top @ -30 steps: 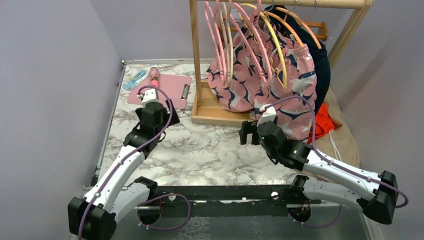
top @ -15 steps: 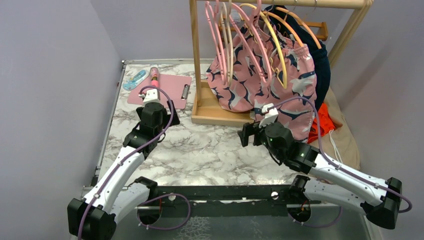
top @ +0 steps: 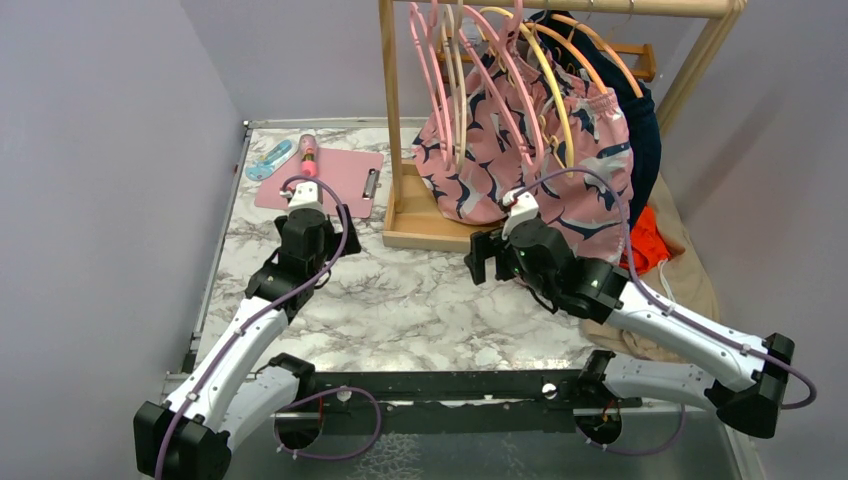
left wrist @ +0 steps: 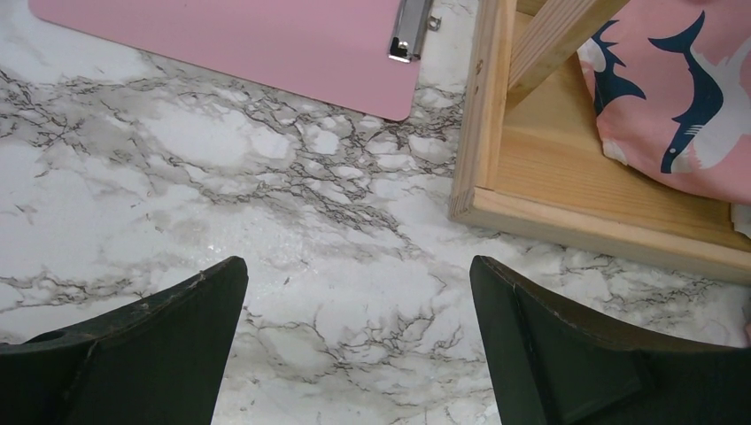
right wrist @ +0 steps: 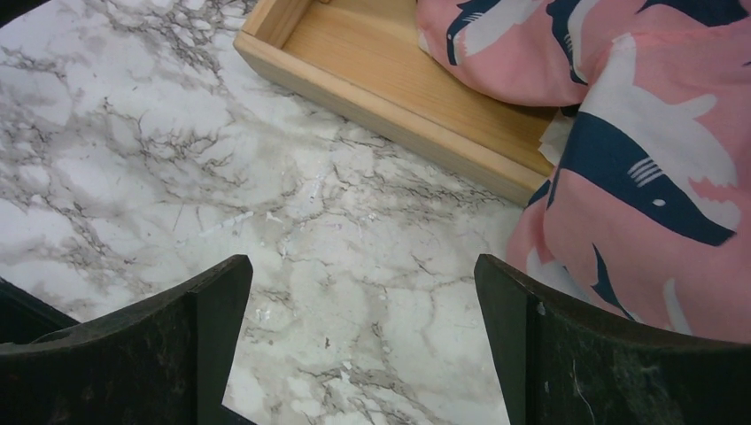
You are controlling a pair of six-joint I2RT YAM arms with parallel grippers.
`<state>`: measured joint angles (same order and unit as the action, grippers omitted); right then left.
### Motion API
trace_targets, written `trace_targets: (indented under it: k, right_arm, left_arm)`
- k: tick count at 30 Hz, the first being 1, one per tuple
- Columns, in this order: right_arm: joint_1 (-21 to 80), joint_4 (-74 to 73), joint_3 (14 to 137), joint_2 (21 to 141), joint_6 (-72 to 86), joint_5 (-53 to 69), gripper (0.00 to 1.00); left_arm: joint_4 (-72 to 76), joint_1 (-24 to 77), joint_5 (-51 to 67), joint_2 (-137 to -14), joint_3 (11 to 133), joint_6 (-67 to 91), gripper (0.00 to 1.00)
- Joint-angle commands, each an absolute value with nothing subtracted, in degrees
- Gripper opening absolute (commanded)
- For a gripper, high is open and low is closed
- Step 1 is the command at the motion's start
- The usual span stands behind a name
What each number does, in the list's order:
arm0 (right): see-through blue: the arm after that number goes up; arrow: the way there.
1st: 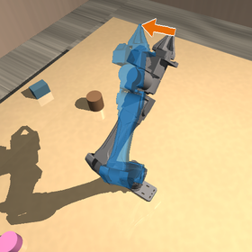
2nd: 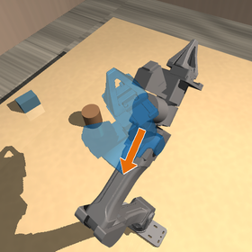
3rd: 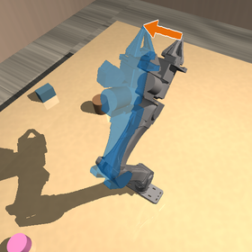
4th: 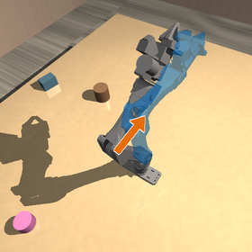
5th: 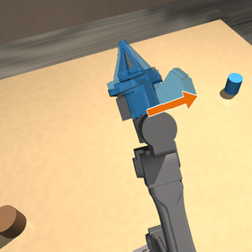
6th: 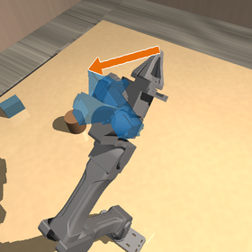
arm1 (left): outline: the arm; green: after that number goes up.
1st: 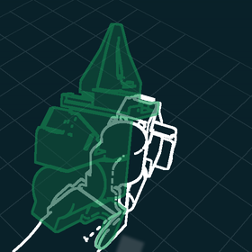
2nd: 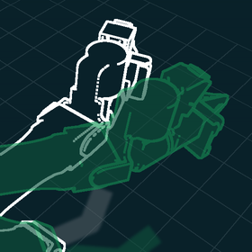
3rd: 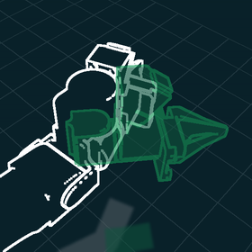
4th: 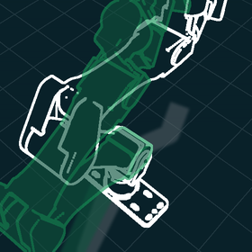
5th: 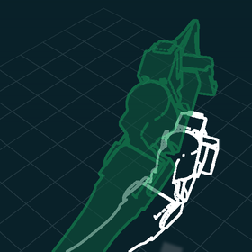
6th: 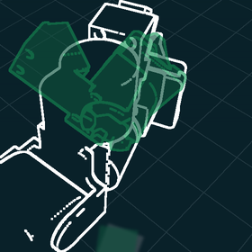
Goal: Place the shorts on the hanger
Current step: Adjust the shorts at the center of the board.
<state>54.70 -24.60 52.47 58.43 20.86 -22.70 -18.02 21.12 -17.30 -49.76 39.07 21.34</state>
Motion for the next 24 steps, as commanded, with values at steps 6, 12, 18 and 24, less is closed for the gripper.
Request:
trace_targets:
  k: [6, 12, 18, 24]
  right_arm:
    - [55.0, -44.2, 53.9, 52.3, 28.5, -24.8, 0.96]
    - [55.0, -39.9, 49.6, 51.3, 32.2, -24.9, 0.93]
    - [54.9, -36.1, 53.5, 51.6, 31.0, -22.9, 0.89]
    - [54.9, -28.1, 66.0, 47.2, 16.3, -12.4, 0.89]
  left_arm:
    - [-16.4, 21.3, -14.0, -49.8, 38.7, 20.4, 0.98]
    - [-16.0, 21.3, -12.1, -50.3, 38.5, 20.5, 0.98]
    - [-15.8, 21.5, -11.6, -50.4, 38.2, 20.6, 0.98]
    - [-15.7, 21.7, -11.1, -50.4, 38.2, 20.7, 0.98]
